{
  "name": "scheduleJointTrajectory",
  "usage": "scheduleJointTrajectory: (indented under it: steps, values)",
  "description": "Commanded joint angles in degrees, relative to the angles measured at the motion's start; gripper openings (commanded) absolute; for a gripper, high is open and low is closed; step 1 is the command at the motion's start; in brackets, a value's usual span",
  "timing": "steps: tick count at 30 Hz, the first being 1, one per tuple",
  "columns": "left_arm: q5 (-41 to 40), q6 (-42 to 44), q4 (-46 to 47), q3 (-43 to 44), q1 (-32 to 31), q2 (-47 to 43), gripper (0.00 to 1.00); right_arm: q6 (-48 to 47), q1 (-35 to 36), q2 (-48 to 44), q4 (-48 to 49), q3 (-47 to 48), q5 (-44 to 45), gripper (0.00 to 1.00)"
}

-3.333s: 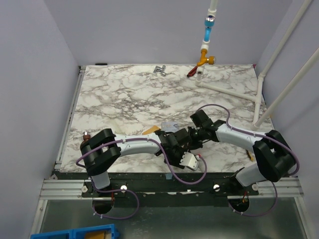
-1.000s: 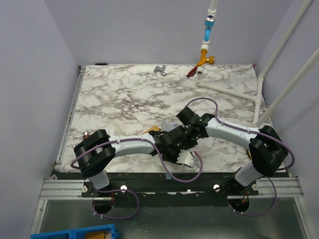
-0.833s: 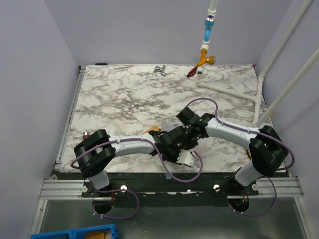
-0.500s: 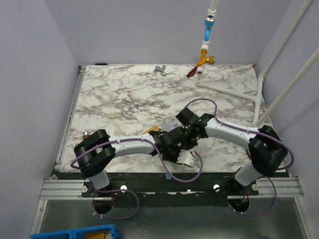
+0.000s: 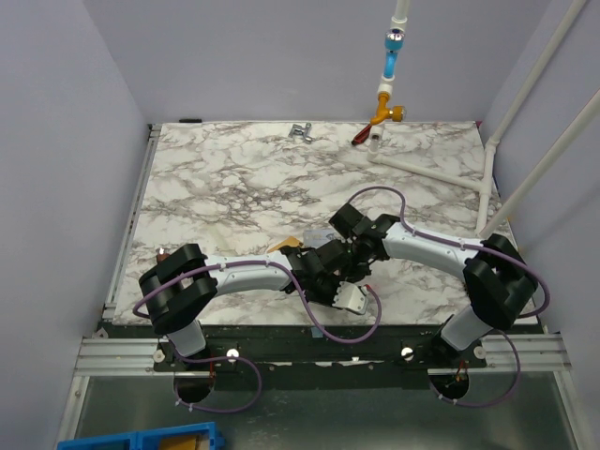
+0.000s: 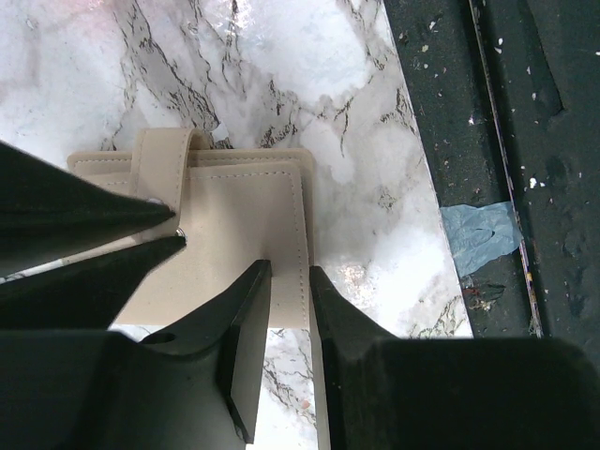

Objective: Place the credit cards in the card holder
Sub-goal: Close the card holder at the center of the board.

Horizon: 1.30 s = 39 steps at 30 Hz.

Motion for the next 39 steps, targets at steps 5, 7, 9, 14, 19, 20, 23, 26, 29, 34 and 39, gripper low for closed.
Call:
scheduleJointTrajectory:
  steps: [5,7,9,14,19,20,23,26,29,34,39]
  values:
    - [-0.8,-0.2,-0.4,-0.2,0.1,-0.8,0.23,-0.3,1.2,1.7,-2.7,3.4,3.2,0.35]
    - [-0.9,-0.2,-0.4,-0.1,0.1,-0.8,0.23,-0.1,1.5,2.2,-3.2,3.8,3.7,0.35]
    - [-1.0,-0.2,-0.5,0.1,0.1,-0.8,0.23,0.1,1.7,2.5,-3.4,4.2,3.9,0.35]
    - [-1.0,-0.1,-0.4,-0.1,0.1,-0.8,0.23,0.3,2.1,3.6,-4.2,5.4,4.5,0.33]
    - [-1.0,-0.2,-0.2,-0.6,0.1,-1.2,0.22,0.3,2.8,3.9,-6.4,6.2,6.4,0.32]
    - [-1.1,-0.3,-0.2,-0.6,0.1,-1.3,0.22,0.4,2.9,3.9,-6.8,6.4,6.8,0.31]
    - [-1.2,-0.4,-0.3,-0.4,0.1,-1.3,0.22,0.5,3.2,4.2,-8.4,7.2,8.6,0.29]
    - [-1.4,-0.5,-0.6,0.1,0.1,-1.1,0.22,0.6,3.8,4.9,-9.5,8.1,9.9,0.29]
    - [-1.4,-0.6,-0.8,0.5,0.1,-0.9,0.22,0.8,4.2,5.4,-10.1,8.5,10.7,0.28]
    - [-1.3,-0.7,-0.9,0.4,0.1,-1.0,0.21,1.2,4.6,5.9,-10.8,8.9,11.8,0.21]
    - [-1.4,-0.7,-0.9,0.2,0.1,-0.9,0.21,1.3,4.7,5.6,-11.6,9.5,12.2,0.17]
